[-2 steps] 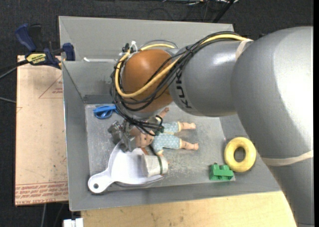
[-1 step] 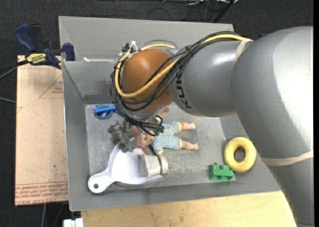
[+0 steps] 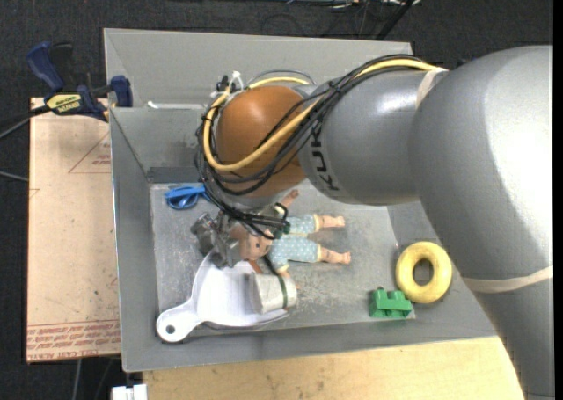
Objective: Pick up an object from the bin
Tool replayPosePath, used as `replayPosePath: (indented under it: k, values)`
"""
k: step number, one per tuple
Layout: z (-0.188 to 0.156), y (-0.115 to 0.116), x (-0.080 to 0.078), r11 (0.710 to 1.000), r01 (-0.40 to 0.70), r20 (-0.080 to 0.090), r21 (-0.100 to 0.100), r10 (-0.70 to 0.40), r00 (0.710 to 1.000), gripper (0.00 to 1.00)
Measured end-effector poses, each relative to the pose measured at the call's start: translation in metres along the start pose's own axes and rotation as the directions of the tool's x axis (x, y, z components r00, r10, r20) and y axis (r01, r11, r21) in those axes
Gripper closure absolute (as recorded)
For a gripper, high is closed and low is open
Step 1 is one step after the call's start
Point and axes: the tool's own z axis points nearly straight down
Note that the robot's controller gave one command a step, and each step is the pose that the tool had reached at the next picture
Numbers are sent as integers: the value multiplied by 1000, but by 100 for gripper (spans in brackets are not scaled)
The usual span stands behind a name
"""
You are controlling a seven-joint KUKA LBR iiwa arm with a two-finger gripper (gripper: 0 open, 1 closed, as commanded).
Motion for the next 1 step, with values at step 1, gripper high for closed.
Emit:
replayPosePath:
  k: [1]
  values:
    - [-7,0,0,1000,-1,0,0,1,1000,100]
